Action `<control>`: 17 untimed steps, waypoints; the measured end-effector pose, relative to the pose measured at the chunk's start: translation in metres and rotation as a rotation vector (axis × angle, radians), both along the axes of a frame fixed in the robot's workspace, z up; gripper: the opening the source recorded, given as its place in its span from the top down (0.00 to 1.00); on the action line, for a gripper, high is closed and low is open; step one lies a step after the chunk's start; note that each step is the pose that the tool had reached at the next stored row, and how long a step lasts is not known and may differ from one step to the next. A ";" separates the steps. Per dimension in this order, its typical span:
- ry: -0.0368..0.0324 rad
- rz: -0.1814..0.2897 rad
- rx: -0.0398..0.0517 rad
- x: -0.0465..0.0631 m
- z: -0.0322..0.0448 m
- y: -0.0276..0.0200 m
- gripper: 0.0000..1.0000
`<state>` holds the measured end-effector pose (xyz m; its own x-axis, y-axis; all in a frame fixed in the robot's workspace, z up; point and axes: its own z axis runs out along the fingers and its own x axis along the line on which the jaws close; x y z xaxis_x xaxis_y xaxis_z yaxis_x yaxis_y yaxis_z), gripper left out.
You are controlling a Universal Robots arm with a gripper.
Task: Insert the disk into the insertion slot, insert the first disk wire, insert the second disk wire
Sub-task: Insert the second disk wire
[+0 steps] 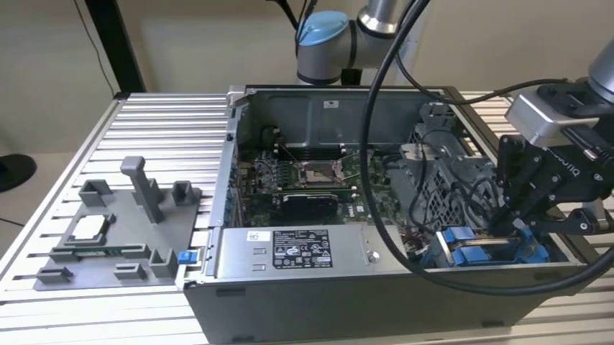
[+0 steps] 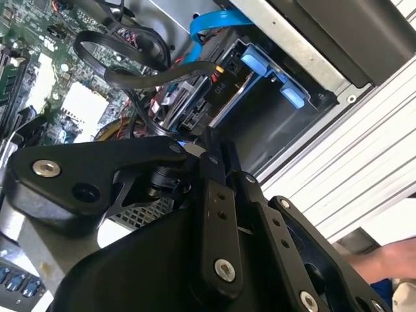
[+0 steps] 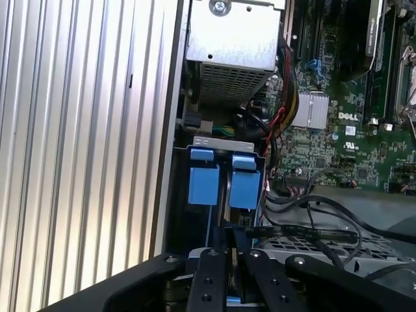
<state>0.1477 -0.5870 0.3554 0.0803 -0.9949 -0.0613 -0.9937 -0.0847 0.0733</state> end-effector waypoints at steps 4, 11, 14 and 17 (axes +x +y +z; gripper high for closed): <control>-0.0085 0.000 0.0182 0.000 -0.0009 0.0007 1.00; -0.0166 0.004 0.0281 0.002 -0.0022 0.0016 1.00; -0.0176 0.005 0.0299 0.002 -0.0023 0.0017 1.00; -0.0176 0.005 0.0306 0.002 -0.0023 0.0016 1.00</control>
<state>0.1501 -0.5853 0.3531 0.0864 -0.9922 -0.0903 -0.9944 -0.0915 0.0531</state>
